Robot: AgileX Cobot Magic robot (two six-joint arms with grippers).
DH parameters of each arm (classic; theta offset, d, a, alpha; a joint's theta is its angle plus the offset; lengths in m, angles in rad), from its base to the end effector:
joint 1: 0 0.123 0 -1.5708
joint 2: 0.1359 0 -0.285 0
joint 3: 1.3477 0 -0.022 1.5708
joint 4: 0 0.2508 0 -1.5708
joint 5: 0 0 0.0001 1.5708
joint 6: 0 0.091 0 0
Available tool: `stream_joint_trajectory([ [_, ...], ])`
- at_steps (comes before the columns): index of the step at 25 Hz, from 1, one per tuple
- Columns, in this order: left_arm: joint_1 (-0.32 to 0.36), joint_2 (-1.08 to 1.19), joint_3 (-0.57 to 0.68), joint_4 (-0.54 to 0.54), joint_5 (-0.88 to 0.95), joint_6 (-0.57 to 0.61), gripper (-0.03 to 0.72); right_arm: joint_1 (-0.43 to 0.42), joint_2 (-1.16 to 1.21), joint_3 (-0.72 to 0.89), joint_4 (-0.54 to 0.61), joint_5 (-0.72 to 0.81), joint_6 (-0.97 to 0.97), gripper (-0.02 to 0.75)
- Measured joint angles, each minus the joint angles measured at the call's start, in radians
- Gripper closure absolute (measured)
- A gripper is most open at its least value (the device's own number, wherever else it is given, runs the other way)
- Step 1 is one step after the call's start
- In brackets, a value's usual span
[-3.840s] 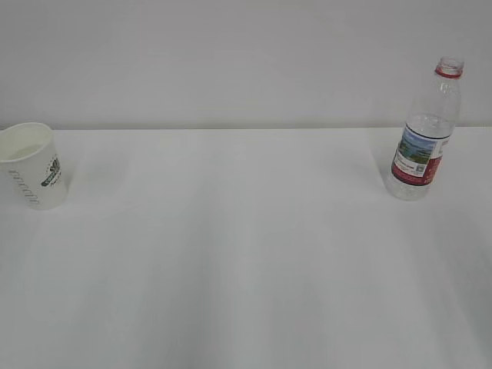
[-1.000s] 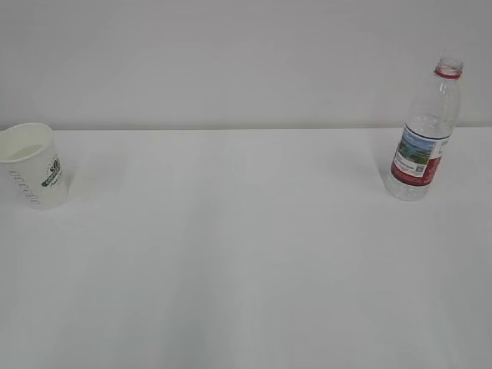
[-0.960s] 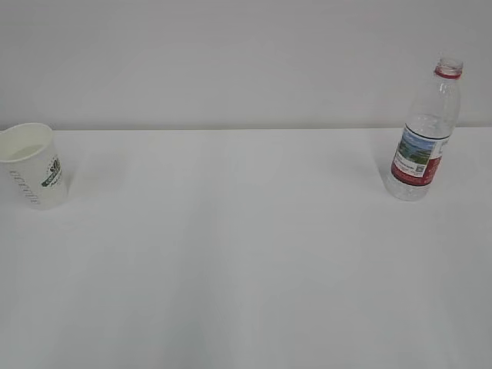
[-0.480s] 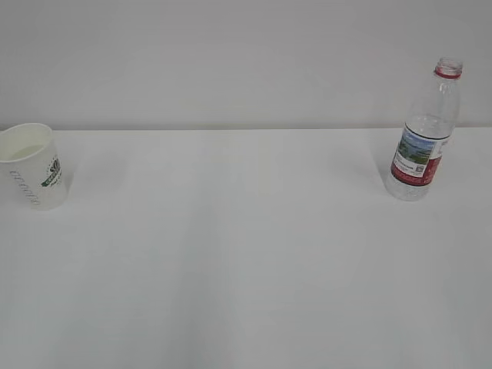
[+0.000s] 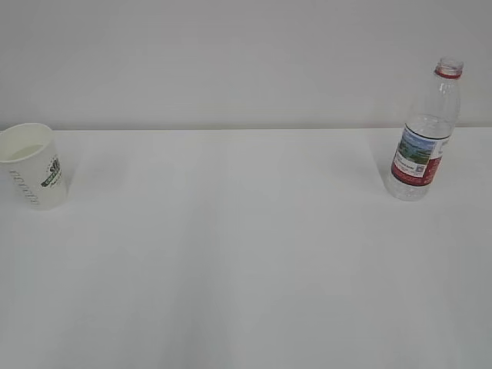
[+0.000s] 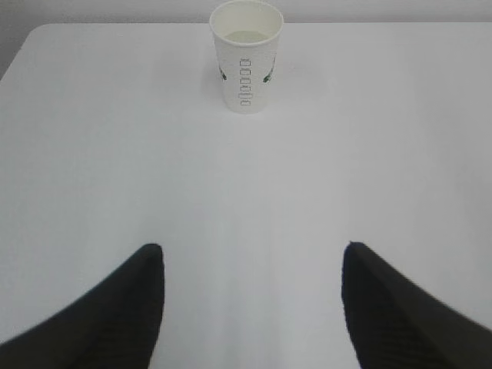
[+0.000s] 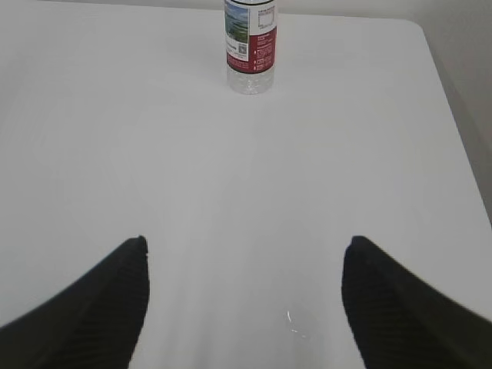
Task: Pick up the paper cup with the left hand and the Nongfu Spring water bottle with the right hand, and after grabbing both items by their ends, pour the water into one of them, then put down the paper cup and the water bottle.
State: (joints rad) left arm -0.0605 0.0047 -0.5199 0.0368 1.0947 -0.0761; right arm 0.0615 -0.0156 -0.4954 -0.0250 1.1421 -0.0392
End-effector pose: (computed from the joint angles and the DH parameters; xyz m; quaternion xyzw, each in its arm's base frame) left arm -0.0077 0.0034 0.2801 -0.0079 0.8579 -0.0167 0.5135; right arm -0.0101 -0.0027 0.2695 -0.0428 0.8699 -0.0070 0.4913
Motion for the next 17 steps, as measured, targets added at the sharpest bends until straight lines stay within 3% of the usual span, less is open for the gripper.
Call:
stream_joint_trajectory([
  [17,0.000,0.000,0.000,0.000,0.000,0.000,0.165,0.000,0.000,0.000,0.000,0.000,0.000,0.150],
])
